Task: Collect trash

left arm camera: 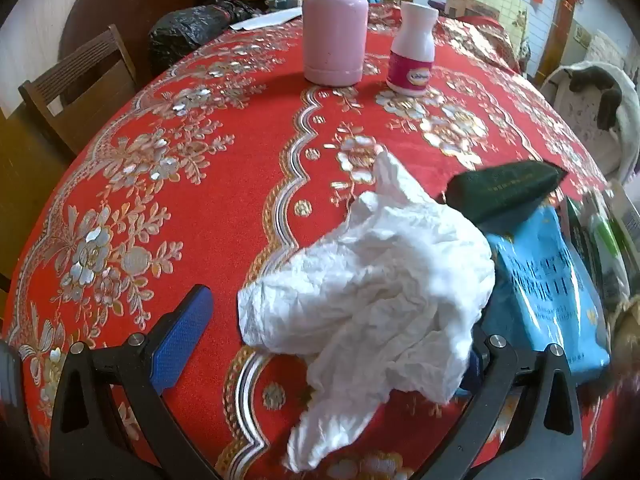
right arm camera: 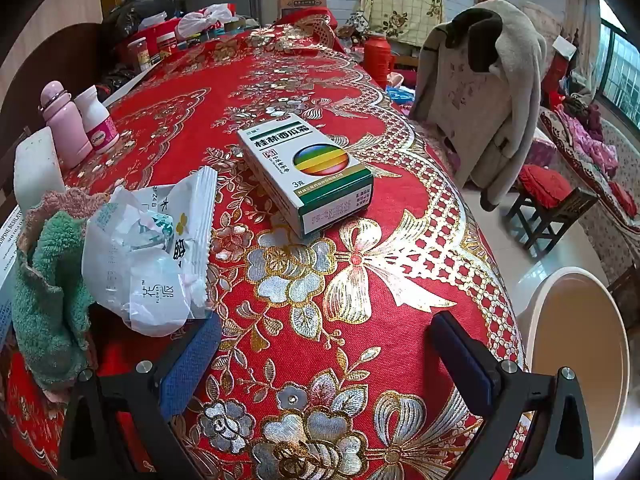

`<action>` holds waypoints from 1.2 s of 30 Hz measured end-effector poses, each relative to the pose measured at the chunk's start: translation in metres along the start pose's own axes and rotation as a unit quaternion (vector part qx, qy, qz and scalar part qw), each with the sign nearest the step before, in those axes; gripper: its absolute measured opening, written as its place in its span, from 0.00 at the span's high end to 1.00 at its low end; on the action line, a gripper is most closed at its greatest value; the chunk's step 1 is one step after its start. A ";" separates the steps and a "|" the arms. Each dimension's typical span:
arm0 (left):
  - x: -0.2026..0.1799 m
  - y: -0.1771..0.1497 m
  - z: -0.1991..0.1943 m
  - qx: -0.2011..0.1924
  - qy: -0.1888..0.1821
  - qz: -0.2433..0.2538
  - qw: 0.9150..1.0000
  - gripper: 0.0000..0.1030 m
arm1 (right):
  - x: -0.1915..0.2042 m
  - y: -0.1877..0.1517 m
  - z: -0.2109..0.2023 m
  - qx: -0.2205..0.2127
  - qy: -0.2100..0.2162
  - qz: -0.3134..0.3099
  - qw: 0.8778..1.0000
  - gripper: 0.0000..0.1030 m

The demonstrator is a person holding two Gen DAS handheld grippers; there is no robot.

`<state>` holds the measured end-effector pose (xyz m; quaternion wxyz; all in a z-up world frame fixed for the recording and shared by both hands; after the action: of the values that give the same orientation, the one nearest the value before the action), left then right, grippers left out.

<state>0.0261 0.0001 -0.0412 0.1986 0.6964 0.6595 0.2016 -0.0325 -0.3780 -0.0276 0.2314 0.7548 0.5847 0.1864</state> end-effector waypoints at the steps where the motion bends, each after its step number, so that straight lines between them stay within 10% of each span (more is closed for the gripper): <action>1: 0.001 -0.002 -0.001 0.011 -0.001 0.000 1.000 0.00 | 0.000 0.000 0.000 0.000 0.002 0.001 1.000 0.00; 14: -0.002 -0.038 -0.097 -0.007 0.019 -0.038 0.999 0.01 | 0.015 -0.031 -0.069 0.040 0.063 -0.020 0.997 0.01; 36: -0.090 -0.038 -0.201 -0.096 -0.037 -0.023 0.994 0.01 | 0.057 0.006 -0.202 -0.126 0.102 -0.070 0.984 0.01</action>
<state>-0.1195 -0.0854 0.1055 0.2935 0.6660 0.6449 0.2330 -0.1251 -0.2973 0.1423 0.2764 0.6539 0.6285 0.3177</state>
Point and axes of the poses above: each gripper's, at about its wrist camera, not at the fingertips, and z roughly the way its jaws point, x to its left, y to its top, the point moved 5 cm from there along z, roughly the way its jaws point, and after that the axes turned 3 degrees about z, right-handed, at the moved point
